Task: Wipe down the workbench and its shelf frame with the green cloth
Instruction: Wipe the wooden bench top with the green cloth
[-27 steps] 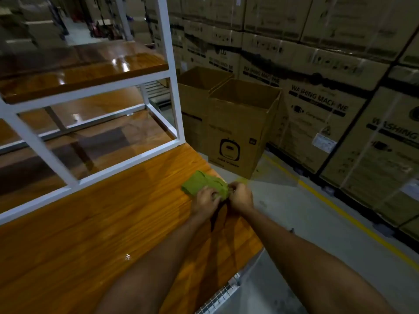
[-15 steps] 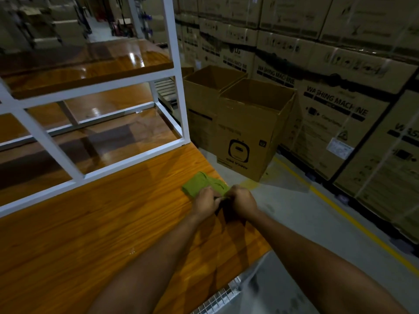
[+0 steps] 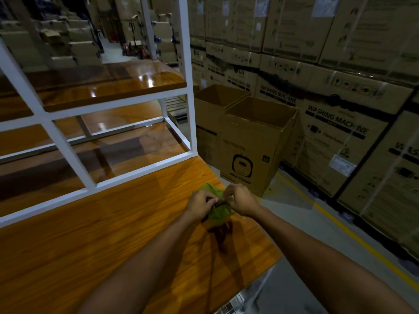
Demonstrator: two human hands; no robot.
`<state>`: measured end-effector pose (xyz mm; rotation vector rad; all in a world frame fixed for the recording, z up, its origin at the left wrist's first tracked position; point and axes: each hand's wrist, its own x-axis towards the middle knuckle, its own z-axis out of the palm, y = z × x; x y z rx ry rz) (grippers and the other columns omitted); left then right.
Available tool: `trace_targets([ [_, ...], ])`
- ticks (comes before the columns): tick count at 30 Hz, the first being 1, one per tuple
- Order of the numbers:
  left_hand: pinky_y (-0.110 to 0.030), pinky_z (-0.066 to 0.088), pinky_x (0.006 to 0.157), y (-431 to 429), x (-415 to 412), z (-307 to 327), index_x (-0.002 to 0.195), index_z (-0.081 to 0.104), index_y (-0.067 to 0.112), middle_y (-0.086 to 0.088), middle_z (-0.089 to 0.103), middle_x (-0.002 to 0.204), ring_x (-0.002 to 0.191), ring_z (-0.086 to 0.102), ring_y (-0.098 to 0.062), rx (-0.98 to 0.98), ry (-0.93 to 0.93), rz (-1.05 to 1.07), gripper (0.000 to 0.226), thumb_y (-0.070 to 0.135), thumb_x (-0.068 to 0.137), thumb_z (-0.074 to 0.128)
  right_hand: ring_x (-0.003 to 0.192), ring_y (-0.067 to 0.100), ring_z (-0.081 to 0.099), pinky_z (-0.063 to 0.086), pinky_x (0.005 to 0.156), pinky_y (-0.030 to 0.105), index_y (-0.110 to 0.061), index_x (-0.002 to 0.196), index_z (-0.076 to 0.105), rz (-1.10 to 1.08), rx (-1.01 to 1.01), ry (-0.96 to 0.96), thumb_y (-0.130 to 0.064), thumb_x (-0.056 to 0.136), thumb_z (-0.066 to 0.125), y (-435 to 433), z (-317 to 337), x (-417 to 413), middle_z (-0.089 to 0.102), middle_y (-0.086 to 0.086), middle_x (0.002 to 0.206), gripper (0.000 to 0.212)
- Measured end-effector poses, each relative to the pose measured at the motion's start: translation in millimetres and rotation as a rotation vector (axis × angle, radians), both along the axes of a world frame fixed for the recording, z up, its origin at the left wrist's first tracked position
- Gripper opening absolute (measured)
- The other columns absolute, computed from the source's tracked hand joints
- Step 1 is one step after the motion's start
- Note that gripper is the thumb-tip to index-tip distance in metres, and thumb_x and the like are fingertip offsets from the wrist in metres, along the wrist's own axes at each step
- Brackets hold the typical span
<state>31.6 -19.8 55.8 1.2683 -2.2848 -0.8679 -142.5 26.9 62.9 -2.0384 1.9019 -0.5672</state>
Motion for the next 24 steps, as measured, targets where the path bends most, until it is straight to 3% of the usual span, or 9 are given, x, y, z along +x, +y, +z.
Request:
trace_targets([
  [3, -0.032, 0.049, 0.068, -4, 11, 16, 0.084, 0.074, 0.011, -0.003, 0.071, 0.087, 0.080, 0.063, -0.017, -0.048, -0.033, -0.009, 0.011, 0.009, 0.086, 0.063, 0.092, 0.022, 0.064, 0.055, 0.080, 0.043, -0.015, 0.095, 0.074, -0.027, -0.003, 0.013, -0.019, 0.094, 0.060, -8, 18, 15, 0.071, 0.004, 0.106, 0.015],
  [5, -0.034, 0.046, 0.064, -5, 17, 29, 0.076, 0.066, 0.014, -0.002, 0.066, 0.079, 0.075, 0.059, -0.019, -0.084, -0.049, -0.002, 0.013, 0.004, 0.082, 0.060, 0.083, 0.023, 0.065, 0.056, 0.073, 0.045, -0.016, 0.097, 0.073, -0.034, 0.003, 0.019, -0.021, 0.096, 0.057, -14, 32, 25, 0.072, 0.006, 0.099, 0.016],
  [7, -0.035, 0.048, 0.064, -8, 24, 41, 0.081, 0.068, 0.015, -0.002, 0.066, 0.081, 0.075, 0.059, -0.018, -0.118, -0.043, 0.025, 0.011, 0.007, 0.083, 0.060, 0.074, 0.022, 0.064, 0.056, 0.065, 0.045, -0.019, 0.092, 0.070, -0.037, -0.003, 0.004, -0.021, 0.096, 0.055, -18, 46, 34, 0.072, 0.005, 0.090, 0.016],
  [10, -0.034, 0.050, 0.062, -16, 34, 53, 0.085, 0.069, 0.019, 0.000, 0.068, 0.084, 0.077, 0.062, -0.017, -0.149, -0.043, 0.094, 0.010, 0.014, 0.087, 0.061, 0.061, 0.013, 0.054, 0.042, 0.053, 0.034, -0.022, 0.080, 0.063, -0.039, -0.048, -0.011, -0.015, 0.096, 0.053, -19, 73, 47, 0.069, 0.004, 0.082, 0.020],
  [14, -0.039, 0.057, 0.069, -26, 44, 77, 0.093, 0.075, 0.015, -0.002, 0.071, 0.089, 0.080, 0.063, -0.018, -0.182, 0.026, 0.166, 0.016, 0.016, 0.087, 0.061, 0.060, 0.006, 0.044, 0.029, 0.053, 0.027, -0.033, 0.066, 0.041, -0.076, -0.161, -0.067, -0.013, 0.099, 0.050, -16, 109, 62, 0.055, -0.007, 0.072, 0.040],
  [18, -0.032, 0.054, 0.064, -31, 52, 101, 0.090, 0.078, 0.016, -0.001, 0.070, 0.079, 0.073, 0.062, -0.016, -0.214, 0.083, 0.184, 0.022, 0.008, 0.086, 0.057, 0.069, 0.000, 0.050, 0.033, 0.055, 0.017, -0.023, 0.081, 0.057, -0.167, -0.277, -0.208, -0.020, 0.101, 0.051, -16, 135, 70, 0.054, -0.012, 0.076, 0.021],
  [24, -0.024, 0.045, 0.057, -37, 74, 128, 0.086, 0.078, 0.015, 0.001, 0.066, 0.068, 0.065, 0.061, -0.013, -0.228, 0.170, 0.174, 0.020, 0.006, 0.089, 0.060, 0.084, 0.007, 0.057, 0.043, 0.063, 0.022, -0.019, 0.098, 0.064, -0.283, -0.384, -0.325, -0.024, 0.102, 0.049, -14, 183, 63, 0.061, -0.006, 0.091, 0.016],
])
